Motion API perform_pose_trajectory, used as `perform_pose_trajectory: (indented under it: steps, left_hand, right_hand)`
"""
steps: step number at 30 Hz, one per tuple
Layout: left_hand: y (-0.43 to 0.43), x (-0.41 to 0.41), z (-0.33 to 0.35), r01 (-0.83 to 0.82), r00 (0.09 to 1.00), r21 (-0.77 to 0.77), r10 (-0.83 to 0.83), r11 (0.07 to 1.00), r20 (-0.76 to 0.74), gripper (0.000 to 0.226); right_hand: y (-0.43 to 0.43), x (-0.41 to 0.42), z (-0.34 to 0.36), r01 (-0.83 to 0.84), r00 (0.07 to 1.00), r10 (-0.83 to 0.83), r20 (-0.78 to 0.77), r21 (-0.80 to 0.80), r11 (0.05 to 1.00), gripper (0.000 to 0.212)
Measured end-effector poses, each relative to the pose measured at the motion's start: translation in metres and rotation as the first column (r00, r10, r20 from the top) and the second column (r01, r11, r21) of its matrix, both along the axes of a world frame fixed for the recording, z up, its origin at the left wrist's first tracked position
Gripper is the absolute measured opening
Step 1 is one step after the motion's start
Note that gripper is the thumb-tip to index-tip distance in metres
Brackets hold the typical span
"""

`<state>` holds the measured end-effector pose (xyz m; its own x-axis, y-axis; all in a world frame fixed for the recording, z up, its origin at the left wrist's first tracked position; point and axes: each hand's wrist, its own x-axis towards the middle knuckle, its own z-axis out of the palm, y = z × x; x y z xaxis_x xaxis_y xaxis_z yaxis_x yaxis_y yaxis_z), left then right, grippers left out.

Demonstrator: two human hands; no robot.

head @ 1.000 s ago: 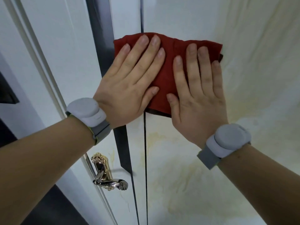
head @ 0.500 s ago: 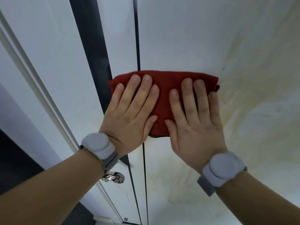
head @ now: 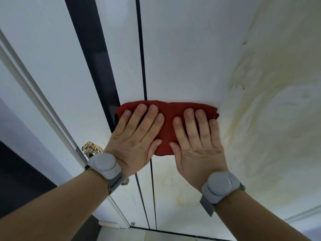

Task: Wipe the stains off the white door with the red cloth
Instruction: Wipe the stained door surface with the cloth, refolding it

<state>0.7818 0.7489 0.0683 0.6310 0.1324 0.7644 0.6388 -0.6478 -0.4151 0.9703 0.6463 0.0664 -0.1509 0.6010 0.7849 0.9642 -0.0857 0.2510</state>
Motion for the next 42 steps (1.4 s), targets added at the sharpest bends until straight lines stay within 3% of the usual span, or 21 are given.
perform_pose_trajectory:
  steps: [5,10,12,14,17,19,21,23,24,25,27,28,29,30,32,37,40,42]
  left_hand:
    - [-0.031,-0.008,0.028,0.085,0.996,-0.125,-0.079,0.988,0.051,0.055]
    - [-0.038,0.008,0.081,0.172,0.968,-0.164,-0.136,0.971,0.209,0.019]
    - [-0.039,0.016,0.089,0.177,0.965,-0.159,-0.139,0.971,0.224,0.016]
    - [-0.040,0.019,0.091,0.166,0.972,-0.155,-0.135,0.974,0.192,0.017]
    - [-0.046,0.020,0.095,0.118,0.989,-0.205,-0.098,0.972,0.107,0.013]
    - [-0.057,0.022,0.103,0.062,0.997,-0.292,-0.046,0.954,0.062,0.012]
    - [-0.071,0.024,0.113,0.010,0.996,-0.437,0.029,0.899,0.082,0.019]
    - [-0.085,0.027,0.123,-0.042,0.989,-0.628,0.122,0.777,0.085,0.020]
    - [-0.090,0.027,0.130,-0.059,0.981,-0.737,0.175,0.674,0.082,0.019]
    - [-0.093,0.027,0.136,-0.031,0.971,-0.849,0.219,0.527,0.101,0.025]
    - [-0.094,0.026,0.141,0.198,0.920,-0.974,0.322,0.112,0.224,0.033]
    - [-0.095,0.025,0.143,0.344,0.870,-0.935,0.404,-0.083,0.284,0.034]
    - [-0.097,0.023,0.147,0.484,0.802,-0.848,0.496,-0.217,0.331,0.037]
    - [-0.101,0.021,0.151,0.598,0.730,-0.748,0.580,-0.287,0.361,0.040]
    - [-0.107,0.018,0.157,0.733,0.613,-0.605,0.690,-0.312,0.386,0.039]
    - [-0.110,0.009,0.174,0.916,0.360,-0.350,0.791,-0.198,0.495,0.021]
    - [-0.110,0.006,0.185,0.950,0.284,-0.271,0.790,-0.155,0.543,0.014]
    - [-0.109,0.003,0.192,0.966,0.247,-0.209,0.781,-0.152,0.574,0.015]
  right_hand:
    - [-0.030,-0.010,0.021,-0.081,0.992,0.069,-0.103,-0.114,0.990,0.072]
    - [-0.047,-0.010,0.055,-0.127,0.979,0.109,-0.173,-0.093,0.988,0.049]
    - [-0.047,-0.013,0.065,-0.159,0.948,0.111,-0.300,-0.142,0.977,0.042]
    - [-0.048,-0.016,0.072,-0.266,0.797,0.131,-0.590,-0.149,0.952,0.034]
    - [-0.044,-0.015,0.079,-0.437,0.383,0.142,-0.913,-0.043,0.898,0.022]
    - [-0.047,-0.017,0.085,-0.468,0.263,0.150,-0.953,0.010,0.884,0.020]
    - [-0.047,-0.020,0.089,-0.476,0.232,0.166,-0.958,0.037,0.879,0.021]
    - [-0.048,-0.024,0.093,-0.483,0.199,0.183,-0.963,0.066,0.873,0.027]
    - [-0.049,-0.026,0.101,-0.503,0.164,0.196,-0.967,0.089,0.860,0.031]
    - [-0.049,-0.029,0.108,-0.536,0.119,0.200,-0.973,0.107,0.838,0.034]
    - [-0.050,-0.034,0.119,-0.628,0.032,0.188,-0.982,0.126,0.768,0.040]
    - [-0.051,-0.036,0.121,-0.670,-0.003,0.175,-0.985,0.132,0.730,0.041]
    - [-0.051,-0.038,0.124,-0.700,-0.029,0.164,-0.986,0.137,0.701,0.042]
    - [-0.052,-0.040,0.127,-0.715,-0.039,0.157,-0.987,0.137,0.686,0.041]
    - [-0.054,-0.043,0.132,-0.690,-0.021,0.162,-0.987,0.132,0.712,0.034]
    - [-0.065,-0.048,0.148,-0.507,0.256,0.273,-0.927,0.112,0.855,0.017]
    - [-0.069,-0.053,0.155,-0.535,0.326,0.321,-0.889,0.107,0.838,0.035]
    - [-0.067,-0.053,0.157,-0.524,0.464,0.320,-0.826,0.035,0.851,0.047]
